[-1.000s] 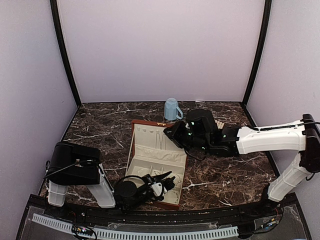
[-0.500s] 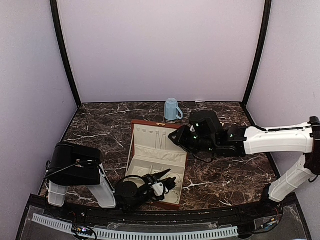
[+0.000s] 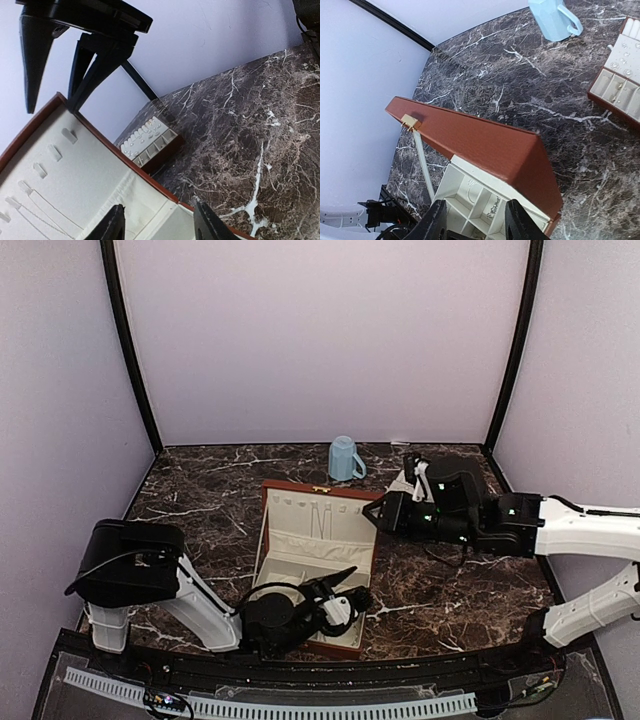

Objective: Organize the mixed jewelry
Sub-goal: Pick up the compartment layer from the center of the board.

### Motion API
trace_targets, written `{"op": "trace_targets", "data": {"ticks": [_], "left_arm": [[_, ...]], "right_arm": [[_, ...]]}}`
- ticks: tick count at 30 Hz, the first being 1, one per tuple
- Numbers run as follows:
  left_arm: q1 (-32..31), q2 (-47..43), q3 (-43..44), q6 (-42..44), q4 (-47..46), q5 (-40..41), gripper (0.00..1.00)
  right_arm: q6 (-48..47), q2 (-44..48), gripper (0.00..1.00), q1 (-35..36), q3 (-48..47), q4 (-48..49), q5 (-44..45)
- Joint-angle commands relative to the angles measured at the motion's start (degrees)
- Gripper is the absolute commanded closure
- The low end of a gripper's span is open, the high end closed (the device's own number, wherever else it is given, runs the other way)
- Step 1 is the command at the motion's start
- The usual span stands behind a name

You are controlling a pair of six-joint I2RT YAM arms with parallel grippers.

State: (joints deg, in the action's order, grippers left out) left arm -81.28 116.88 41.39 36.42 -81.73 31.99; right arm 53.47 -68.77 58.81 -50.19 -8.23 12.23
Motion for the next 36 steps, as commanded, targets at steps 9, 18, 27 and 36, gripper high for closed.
{"op": "trace_targets", "data": {"ticks": [9,18,27,36], "left_arm": [[1.9,-22.8,0.0,-14.0,26.9,-0.9,0.38],[13.0,-41.4,2.5,-41.0,58.5,-13.3,0.36],[26.0,-52.4,4.1,-53.1,75.7,-23.1,0.34],[35.2,-57.1,4.1,-58.0,83.5,-30.1,0.33]], "right_arm": [[-5.5,8.7,0.59,-14.6,2.5,-16.9,7.4],[-14.1,-2.1,0.59,-31.9,4.9,-12.6,-3.8],[-20.3,-19.4,0.58,-33.4,-1.7,-10.7,-6.5],[-20.8,-27.1,0.62,-33.7,-5.5,-9.6,-2.9]]}}
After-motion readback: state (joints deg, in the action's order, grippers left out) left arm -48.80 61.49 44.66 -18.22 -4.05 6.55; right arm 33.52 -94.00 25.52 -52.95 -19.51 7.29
